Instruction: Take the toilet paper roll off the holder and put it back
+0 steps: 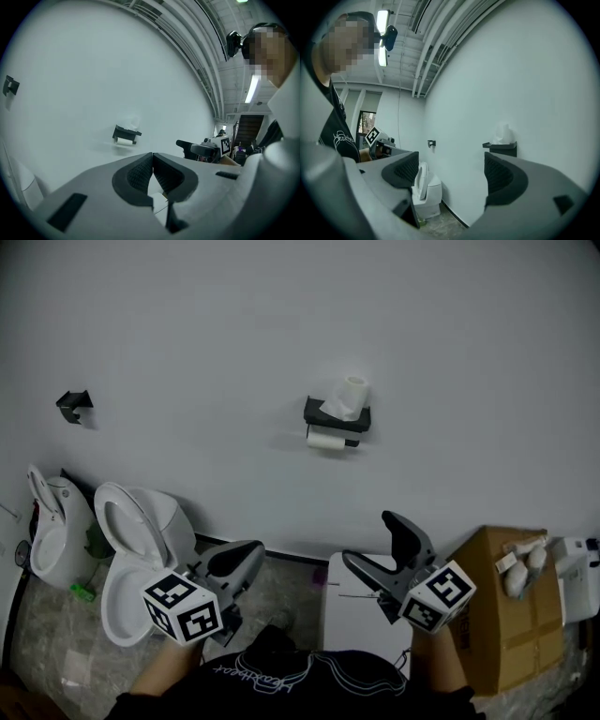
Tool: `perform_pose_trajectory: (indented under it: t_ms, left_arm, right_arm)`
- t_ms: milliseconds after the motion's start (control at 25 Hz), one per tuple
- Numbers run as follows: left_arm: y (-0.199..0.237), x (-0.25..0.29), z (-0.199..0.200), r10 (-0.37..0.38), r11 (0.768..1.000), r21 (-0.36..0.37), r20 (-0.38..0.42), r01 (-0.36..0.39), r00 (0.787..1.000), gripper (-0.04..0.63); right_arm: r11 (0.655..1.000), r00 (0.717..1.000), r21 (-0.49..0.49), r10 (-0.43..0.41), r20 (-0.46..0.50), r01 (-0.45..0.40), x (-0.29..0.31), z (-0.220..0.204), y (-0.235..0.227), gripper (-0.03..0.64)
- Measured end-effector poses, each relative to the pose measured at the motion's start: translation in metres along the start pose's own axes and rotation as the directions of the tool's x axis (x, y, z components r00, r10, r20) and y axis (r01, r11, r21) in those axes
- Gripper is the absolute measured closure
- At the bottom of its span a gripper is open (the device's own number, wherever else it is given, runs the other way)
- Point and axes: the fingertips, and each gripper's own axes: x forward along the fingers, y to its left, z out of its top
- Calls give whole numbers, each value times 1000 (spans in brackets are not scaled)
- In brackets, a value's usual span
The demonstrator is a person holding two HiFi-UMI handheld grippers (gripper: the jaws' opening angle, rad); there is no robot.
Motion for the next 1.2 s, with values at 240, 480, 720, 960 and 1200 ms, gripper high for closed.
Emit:
perform_pose_trajectory:
  t_ms: [240, 480, 720, 960, 1200]
  left_arm:
    - [40, 42, 26, -85, 996, -4, -3, 85, 996, 589]
    - [83, 84, 51, -159, 987, -5, -30, 159, 987, 589]
    - [117, 120, 70, -221, 975, 5, -36, 222, 975, 589]
    - [148, 144, 80, -263, 965, 14, -38, 264, 964, 590]
    - [172, 175, 89, -313, 949, 9, -52, 314, 948, 591]
  right_arm:
    - [995, 996, -25, -93, 0, 93, 33, 23, -44, 187]
    - [981, 981, -18, -193, 28, 193, 70, 43, -88, 183]
    - [961, 962, -44, -270, 35, 271, 100, 56, -128, 178]
    - [939, 942, -74, -333, 34, 335, 129, 63, -163, 178]
    - [926, 928, -75, -373, -12, 371, 153, 54, -197, 178]
